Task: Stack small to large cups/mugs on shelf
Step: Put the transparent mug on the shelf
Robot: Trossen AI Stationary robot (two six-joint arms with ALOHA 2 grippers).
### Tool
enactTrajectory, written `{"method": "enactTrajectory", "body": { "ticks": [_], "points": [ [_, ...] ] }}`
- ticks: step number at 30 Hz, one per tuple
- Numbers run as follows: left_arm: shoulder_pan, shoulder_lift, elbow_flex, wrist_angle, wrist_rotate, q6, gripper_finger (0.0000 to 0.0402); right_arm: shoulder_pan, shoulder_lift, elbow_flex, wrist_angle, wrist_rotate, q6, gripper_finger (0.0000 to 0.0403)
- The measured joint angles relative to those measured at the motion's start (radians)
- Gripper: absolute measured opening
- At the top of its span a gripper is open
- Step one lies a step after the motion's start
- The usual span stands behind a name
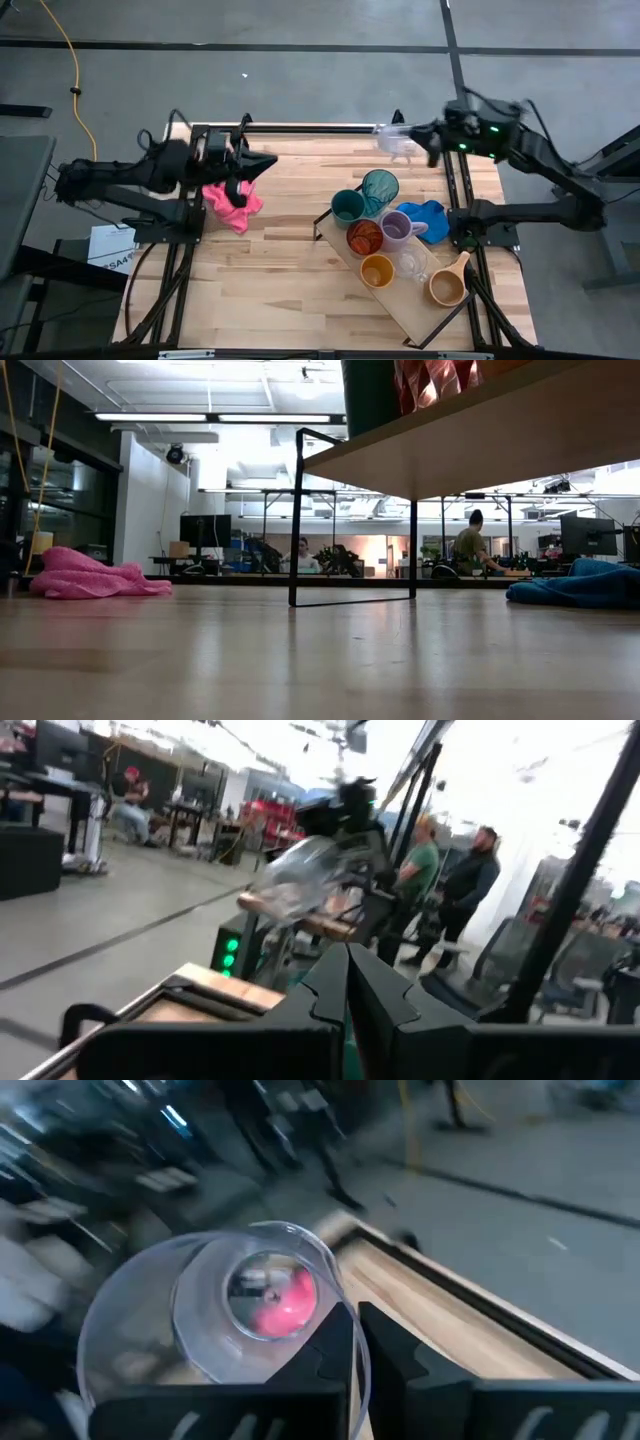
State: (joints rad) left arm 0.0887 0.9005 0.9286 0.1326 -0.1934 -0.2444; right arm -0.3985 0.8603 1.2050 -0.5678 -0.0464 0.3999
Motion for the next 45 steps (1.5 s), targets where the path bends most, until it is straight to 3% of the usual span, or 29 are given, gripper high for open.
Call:
{"method": "enactTrajectory", "body": {
  "ticks": [5, 9, 34, 39, 45],
  "points": [
    [0.158, 0.094, 0.181, -0.223, 0.167, 0.020, 0.0000, 0.000, -0.121, -0.108, 0.175, -0.094, 0.045, 0.0000],
    [0.195, 0.157, 0.278, -0.299, 0.207, 0.051, 0.0000, 0.000, -0.161, -0.148, 0.225, -0.136, 0.045, 0.0000],
    [0.193, 0.164, 0.288, -0.264, 0.250, 0.065, 0.0000, 0.000, -0.165, -0.153, 0.241, -0.178, 0.036, 0.0000],
    [0.193, 0.164, 0.288, -0.265, 0.250, 0.065, 0.0000, 0.016, -0.104, -0.010, 0.163, -0.326, 0.081, 0.0000],
    [0.193, 0.164, 0.288, -0.294, 0.246, 0.065, 0.0000, 0.163, 0.002, 0.278, -0.233, -0.365, 0.048, 0.0000]
  ]
}}
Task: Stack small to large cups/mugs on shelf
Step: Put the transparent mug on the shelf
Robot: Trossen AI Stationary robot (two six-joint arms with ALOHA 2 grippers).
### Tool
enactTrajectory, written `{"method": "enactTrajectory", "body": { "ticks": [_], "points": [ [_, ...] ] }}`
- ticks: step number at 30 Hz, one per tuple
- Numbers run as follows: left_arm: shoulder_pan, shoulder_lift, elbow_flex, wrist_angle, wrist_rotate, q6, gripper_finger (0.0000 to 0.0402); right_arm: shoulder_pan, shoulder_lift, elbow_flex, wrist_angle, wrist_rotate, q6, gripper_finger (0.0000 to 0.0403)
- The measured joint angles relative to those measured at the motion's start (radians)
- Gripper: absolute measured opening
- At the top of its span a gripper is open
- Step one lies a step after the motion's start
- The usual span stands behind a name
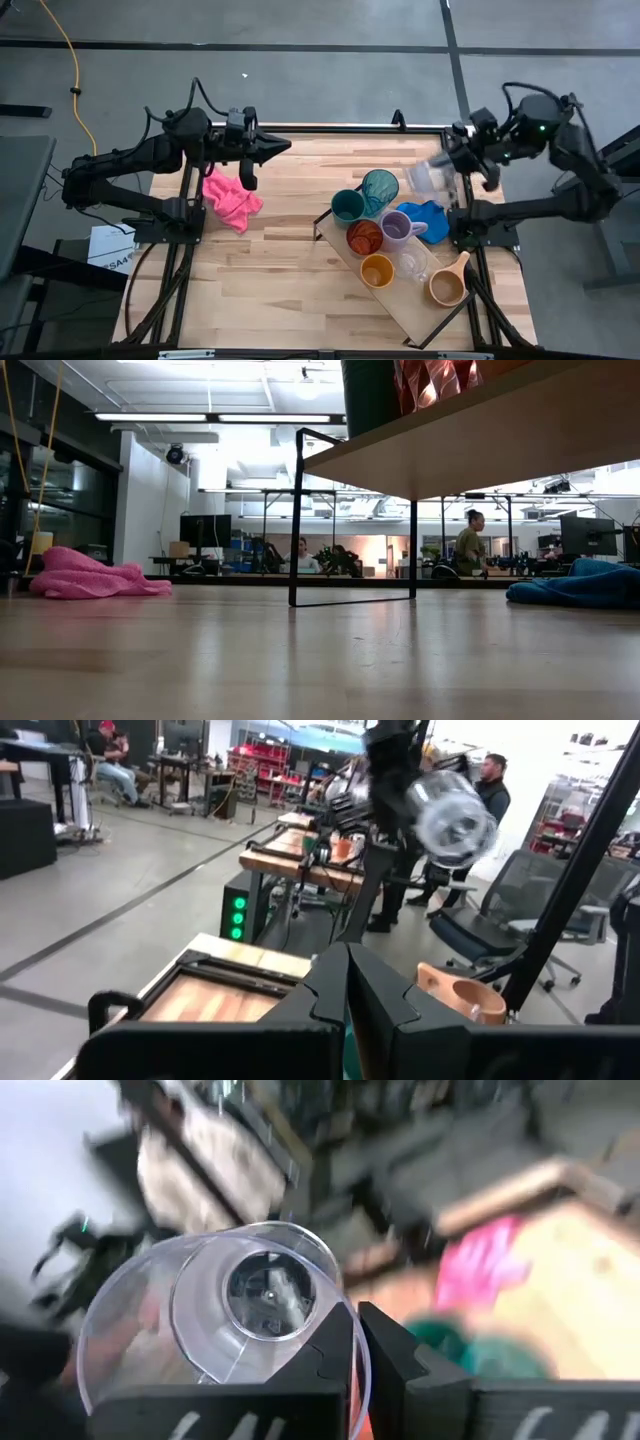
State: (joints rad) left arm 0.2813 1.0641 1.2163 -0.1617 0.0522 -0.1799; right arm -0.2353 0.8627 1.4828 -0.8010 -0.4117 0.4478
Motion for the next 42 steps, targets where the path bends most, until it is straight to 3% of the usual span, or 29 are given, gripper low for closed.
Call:
{"method": "enactTrajectory", "body": {
  "ticks": [4, 7, 14, 21, 26, 31, 42],
  "points": [
    [0.000, 0.000, 0.000, -0.043, -0.009, 0.000, 0.0000, 0.140, 0.074, 0.129, -0.263, 0.015, 0.062, 0.0000],
    [0.000, 0.000, 0.000, -0.054, -0.013, 0.000, 0.0000, 0.252, 0.124, 0.166, -0.367, 0.017, 0.141, 0.0000],
    [0.000, 0.000, 0.000, -0.054, -0.035, 0.000, 0.0000, 0.531, 0.235, 0.173, -0.411, 0.028, 0.340, 0.0000],
    [0.000, 0.000, 0.000, -0.053, -0.072, 0.016, 0.0000, 0.771, 0.367, 0.173, -0.466, 0.230, 0.535, 0.0000],
    [0.000, 0.000, 0.000, -0.053, -0.072, 0.019, 0.0000, 0.861, 0.484, 0.173, -0.530, 0.342, 0.636, 0.0000],
    [0.000, 0.000, 0.000, -0.053, -0.072, 0.021, 0.0000, 0.917, 0.593, 0.173, -0.537, 0.357, 0.686, 0.0000],
    [0.000, 0.000, 0.000, -0.052, -0.071, 0.022, 0.0000, 1.010, 0.701, 0.173, -0.558, 0.498, 0.868, 0.0000]
  ]
}}
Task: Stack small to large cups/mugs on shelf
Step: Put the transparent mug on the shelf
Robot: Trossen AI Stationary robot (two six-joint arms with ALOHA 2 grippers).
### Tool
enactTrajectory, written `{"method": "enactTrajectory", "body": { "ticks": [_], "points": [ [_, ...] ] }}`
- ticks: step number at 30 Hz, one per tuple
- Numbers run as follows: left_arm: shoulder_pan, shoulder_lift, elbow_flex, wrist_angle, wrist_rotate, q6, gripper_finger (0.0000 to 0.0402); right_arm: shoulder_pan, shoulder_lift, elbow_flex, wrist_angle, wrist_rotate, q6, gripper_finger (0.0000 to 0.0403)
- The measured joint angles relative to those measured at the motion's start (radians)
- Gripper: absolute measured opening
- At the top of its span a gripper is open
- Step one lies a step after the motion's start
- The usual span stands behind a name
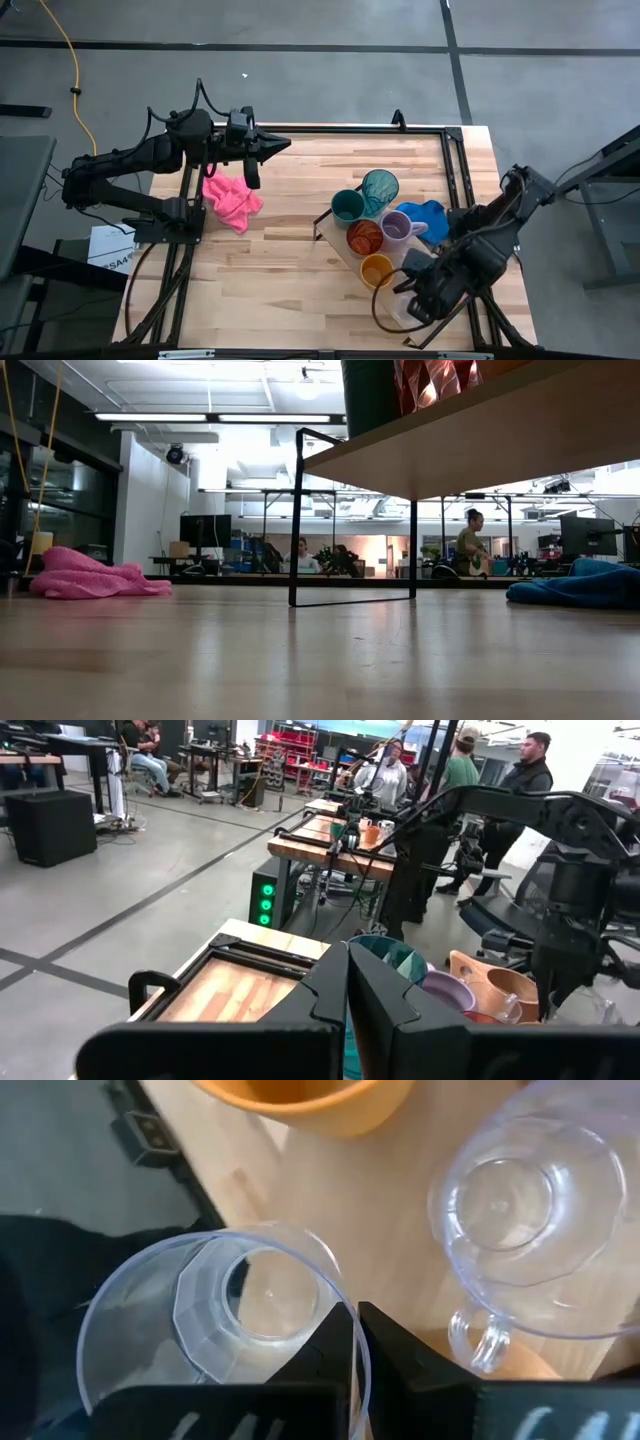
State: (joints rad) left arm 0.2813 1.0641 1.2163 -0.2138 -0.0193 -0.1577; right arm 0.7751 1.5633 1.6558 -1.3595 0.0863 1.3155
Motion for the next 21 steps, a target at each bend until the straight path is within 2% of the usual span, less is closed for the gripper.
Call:
{"method": "enactTrajectory", "body": {
  "ticks": [10, 21],
  "points": [
    [0.000, 0.000, 0.000, 0.000, 0.000, 0.000, 0.0000, 0.014, 0.071, 0.000, -0.069, -0.019, 0.039, 0.0000],
    [0.000, 0.000, 0.000, 0.000, 0.000, 0.000, 0.0000, 0.018, 0.073, 0.001, -0.086, -0.025, 0.036, 0.0000]
  ]
}}
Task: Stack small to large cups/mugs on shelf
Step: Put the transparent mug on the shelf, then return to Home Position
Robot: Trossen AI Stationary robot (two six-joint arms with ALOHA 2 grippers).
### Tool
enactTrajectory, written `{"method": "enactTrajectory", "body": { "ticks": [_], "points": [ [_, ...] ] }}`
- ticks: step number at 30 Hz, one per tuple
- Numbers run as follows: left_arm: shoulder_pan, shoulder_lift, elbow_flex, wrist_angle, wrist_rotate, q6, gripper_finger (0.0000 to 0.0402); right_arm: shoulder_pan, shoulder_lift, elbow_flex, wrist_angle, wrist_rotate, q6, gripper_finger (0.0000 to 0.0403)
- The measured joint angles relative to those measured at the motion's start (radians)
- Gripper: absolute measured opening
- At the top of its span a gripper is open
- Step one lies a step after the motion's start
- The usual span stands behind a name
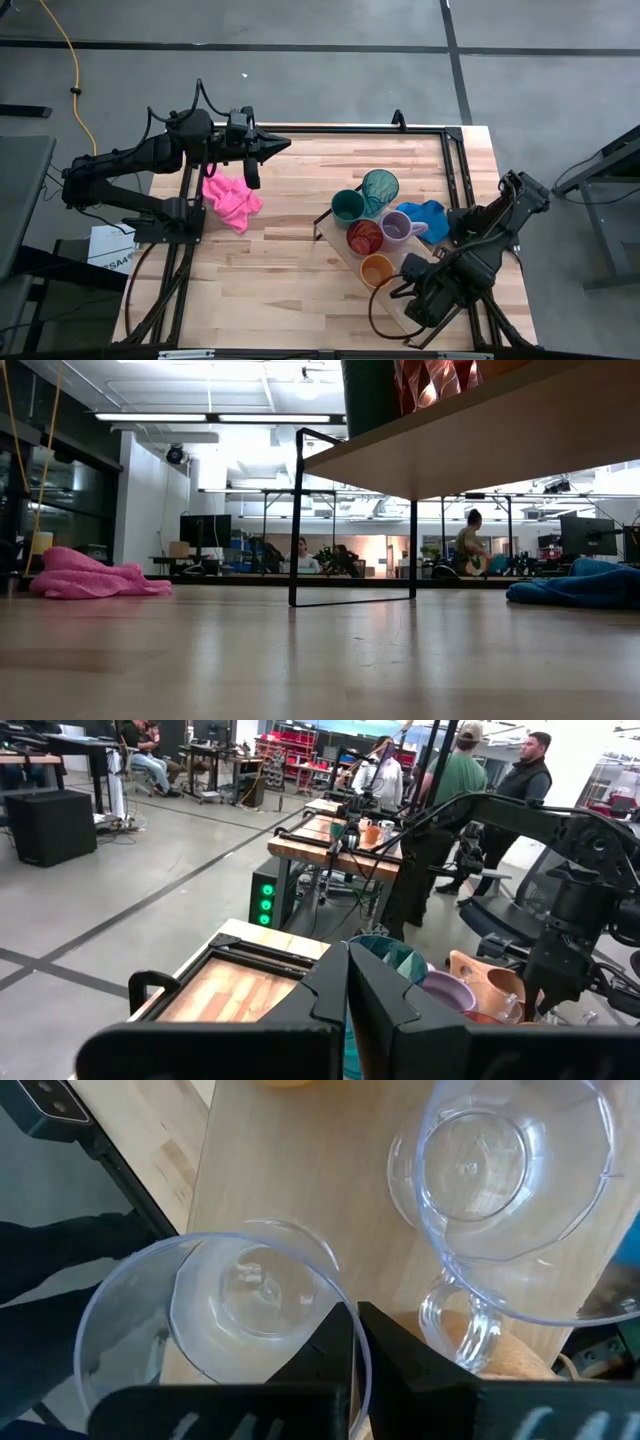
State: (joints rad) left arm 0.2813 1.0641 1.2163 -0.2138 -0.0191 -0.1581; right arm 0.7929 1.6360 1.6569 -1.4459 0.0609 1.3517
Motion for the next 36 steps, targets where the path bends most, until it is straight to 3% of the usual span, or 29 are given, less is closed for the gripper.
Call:
{"method": "enactTrajectory", "body": {
  "ticks": [7, 18, 25, 31, 36],
  "points": [
    [0.000, 0.000, 0.000, 0.000, 0.000, 0.000, 0.0000, 0.000, 0.001, 0.000, 0.006, 0.000, 0.006, 0.0022],
    [0.000, 0.000, 0.000, 0.000, 0.000, -0.003, 0.0000, 0.000, -0.011, -0.001, 0.006, 0.002, 0.002, 0.0138],
    [0.000, 0.000, 0.000, 0.000, 0.000, -0.003, 0.0000, 0.000, -0.095, -0.001, 0.008, 0.015, 0.002, 0.0186],
    [0.000, 0.000, 0.000, -0.001, 0.000, -0.003, 0.0000, 0.000, -0.218, -0.001, 0.077, -0.049, -0.034, 0.0199],
    [0.000, -0.009, 0.000, -0.023, 0.015, -0.006, 0.0000, 0.000, -0.325, -0.001, 0.109, 0.160, -0.067, 0.0200]
  ]
}}
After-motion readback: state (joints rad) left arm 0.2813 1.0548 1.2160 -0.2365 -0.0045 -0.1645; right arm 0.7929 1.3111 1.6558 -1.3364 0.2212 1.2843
